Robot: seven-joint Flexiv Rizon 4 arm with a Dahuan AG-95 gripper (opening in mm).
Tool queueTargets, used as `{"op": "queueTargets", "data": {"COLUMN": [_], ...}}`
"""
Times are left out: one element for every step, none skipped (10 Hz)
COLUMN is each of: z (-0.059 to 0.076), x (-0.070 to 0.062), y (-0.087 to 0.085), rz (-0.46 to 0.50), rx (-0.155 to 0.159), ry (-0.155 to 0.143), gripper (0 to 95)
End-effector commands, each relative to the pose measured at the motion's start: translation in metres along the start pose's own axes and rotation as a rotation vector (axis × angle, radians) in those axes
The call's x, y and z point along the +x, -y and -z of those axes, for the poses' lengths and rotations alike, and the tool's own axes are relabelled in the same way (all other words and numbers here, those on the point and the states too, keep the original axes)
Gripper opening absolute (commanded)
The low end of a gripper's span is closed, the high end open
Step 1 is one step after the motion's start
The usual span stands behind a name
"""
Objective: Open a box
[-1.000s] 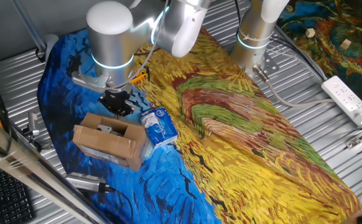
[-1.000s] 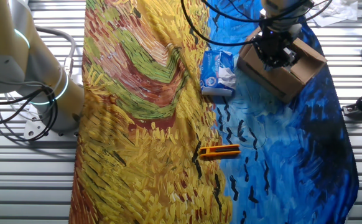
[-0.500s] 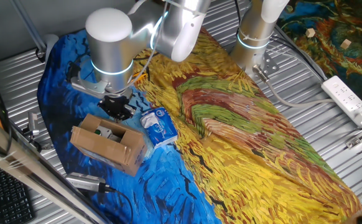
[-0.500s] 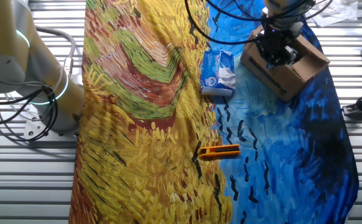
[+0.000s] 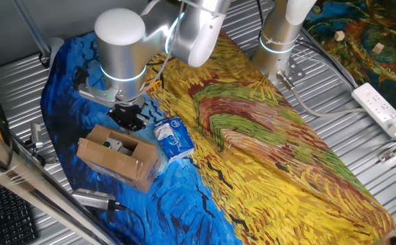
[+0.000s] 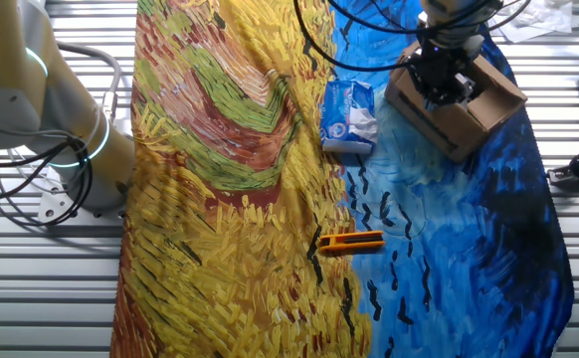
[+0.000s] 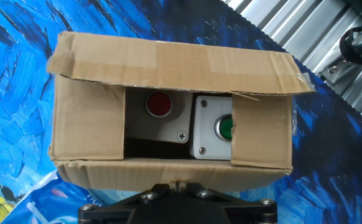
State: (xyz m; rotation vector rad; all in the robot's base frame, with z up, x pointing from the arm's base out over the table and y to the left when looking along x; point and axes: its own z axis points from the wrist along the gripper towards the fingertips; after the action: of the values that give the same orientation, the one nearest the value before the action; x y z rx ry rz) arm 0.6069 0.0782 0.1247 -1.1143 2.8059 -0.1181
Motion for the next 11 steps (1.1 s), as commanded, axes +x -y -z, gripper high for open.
{"op": "queueTargets", "data": {"z": [0.013,0.022,0.030,0.040,0.043,0.044,0.047,0.049,0.053,0.057,0.058], "x": [0.002,0.003,0.005,0.007,0.007,0.007,0.005,0.000,-0.007,-0.016,-0.023], "y": [-0.003,-0.004,-0.006,-0.008,-0.008,-0.009,-0.008,-0.004,0.002,0.009,0.012], "rz": [-0.004,-0.010,-0.016,-0.025,-0.030,-0.034,-0.039,-0.039,-0.036,-0.038,-0.043], "rx": [-0.007,-0.011,-0.015,-0.019,-0.022,-0.025,-0.028,-0.032,-0.038,-0.043,-0.045], "ry": [-0.004,-0.003,-0.002,0.001,0.003,0.007,0.011,0.011,0.003,-0.001,-0.002], "gripper": [0.0,0.0,0.0,0.0,0.0,0.0,0.0,0.0,0.0,0.0,0.0]}}
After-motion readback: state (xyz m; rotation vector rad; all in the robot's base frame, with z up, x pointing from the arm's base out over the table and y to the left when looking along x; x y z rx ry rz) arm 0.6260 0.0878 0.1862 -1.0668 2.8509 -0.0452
